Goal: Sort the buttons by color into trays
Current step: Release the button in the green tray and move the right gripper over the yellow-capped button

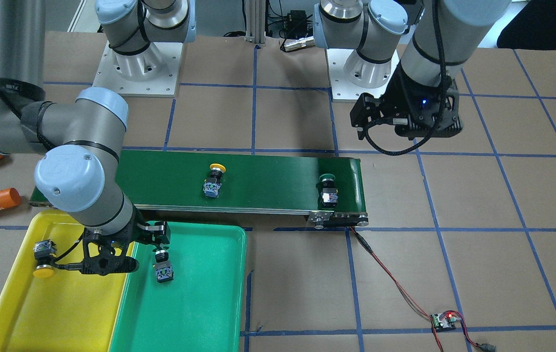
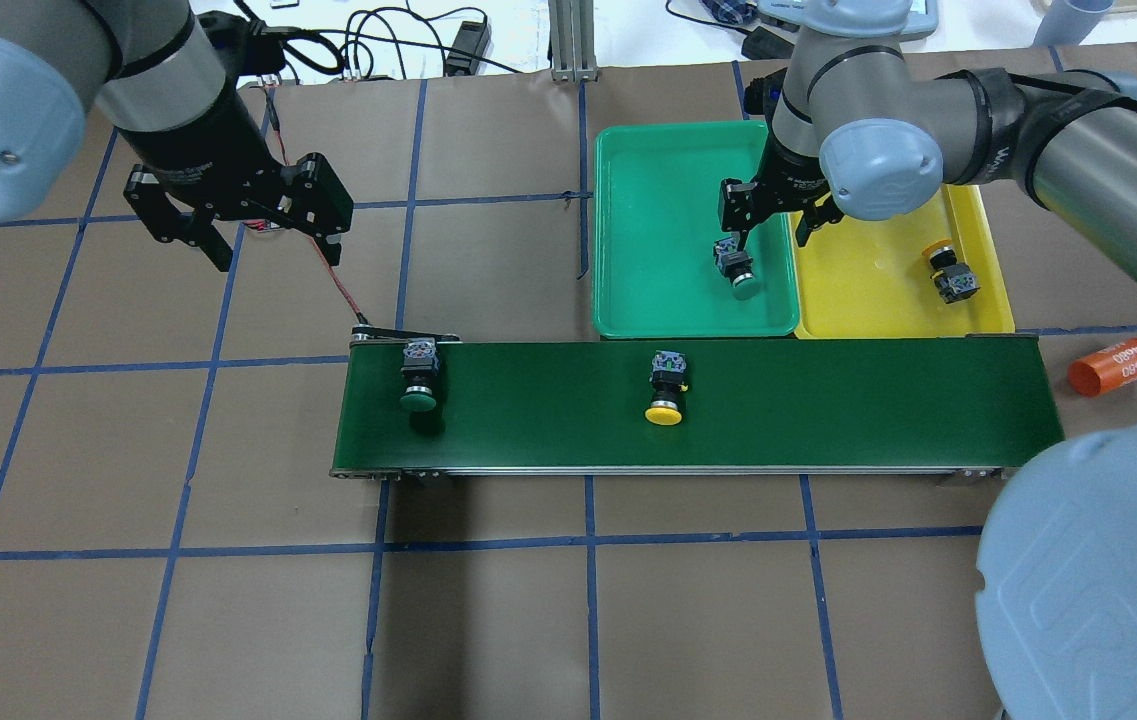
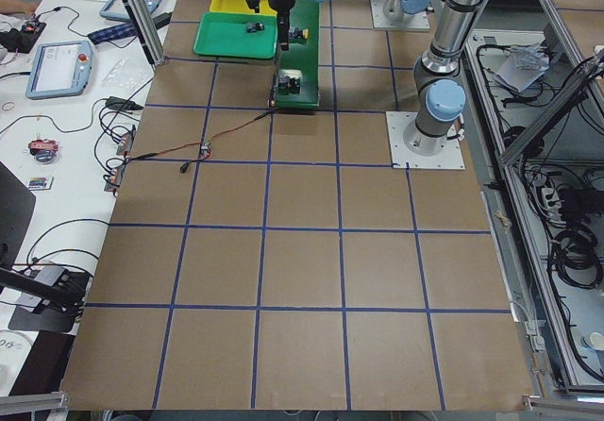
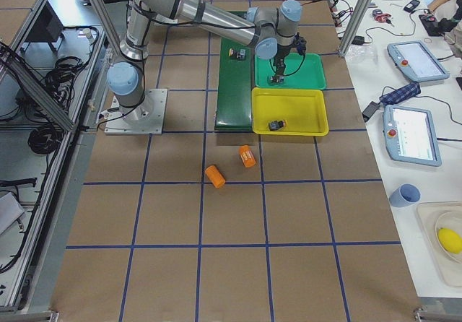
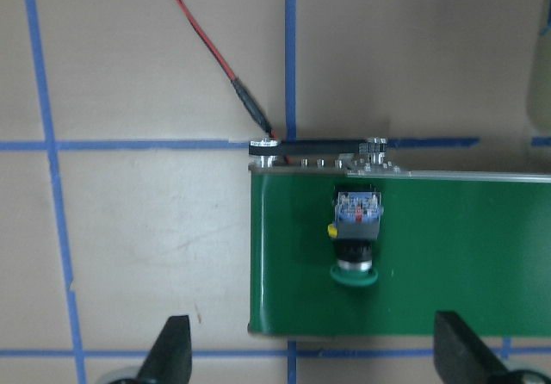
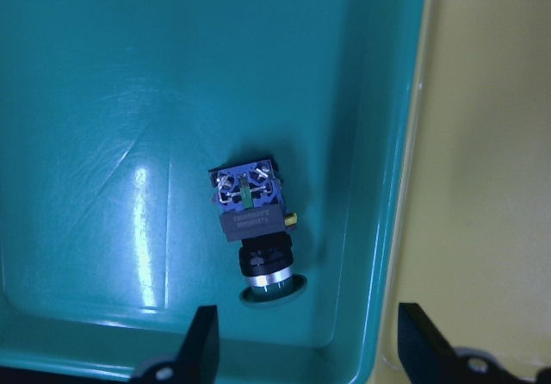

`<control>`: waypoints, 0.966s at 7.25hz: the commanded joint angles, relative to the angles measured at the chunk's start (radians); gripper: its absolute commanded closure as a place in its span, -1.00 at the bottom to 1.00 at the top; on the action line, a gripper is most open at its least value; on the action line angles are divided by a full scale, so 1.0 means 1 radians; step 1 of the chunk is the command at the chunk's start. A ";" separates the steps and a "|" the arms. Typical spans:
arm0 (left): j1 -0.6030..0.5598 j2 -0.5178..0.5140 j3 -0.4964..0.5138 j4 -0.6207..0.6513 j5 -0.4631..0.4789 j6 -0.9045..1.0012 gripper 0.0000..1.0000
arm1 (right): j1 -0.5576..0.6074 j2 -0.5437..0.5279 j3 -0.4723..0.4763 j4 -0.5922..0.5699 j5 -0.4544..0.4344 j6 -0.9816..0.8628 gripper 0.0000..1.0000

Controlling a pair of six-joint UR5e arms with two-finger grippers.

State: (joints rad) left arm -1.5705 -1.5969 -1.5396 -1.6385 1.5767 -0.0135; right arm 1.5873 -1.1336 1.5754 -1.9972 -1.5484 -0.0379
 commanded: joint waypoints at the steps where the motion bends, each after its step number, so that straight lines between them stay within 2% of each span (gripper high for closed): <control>1: 0.004 0.087 -0.058 -0.050 0.006 -0.002 -1.00 | -0.027 -0.096 0.066 0.014 -0.004 -0.077 -0.56; 3: 0.009 0.130 -0.163 0.035 -0.009 -0.005 -1.00 | -0.099 -0.187 0.101 0.112 -0.004 -0.166 -0.61; 4: 0.017 0.141 -0.181 0.037 0.002 0.007 -1.00 | -0.122 -0.216 0.162 0.115 -0.004 -0.209 -0.61; 5: 0.048 0.141 -0.171 0.039 -0.007 0.009 -1.00 | -0.124 -0.263 0.263 0.095 -0.012 -0.226 -0.61; 6: 0.085 0.141 -0.166 0.037 -0.001 0.009 -1.00 | -0.122 -0.317 0.338 0.054 -0.013 -0.215 -0.77; 7: 0.084 0.146 -0.169 0.039 -0.001 0.009 -1.00 | -0.130 -0.339 0.382 0.045 -0.018 -0.214 -0.84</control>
State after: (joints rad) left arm -1.5017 -1.4553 -1.7077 -1.6017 1.5740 -0.0053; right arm 1.4645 -1.4302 1.8836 -1.9301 -1.5612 -0.2517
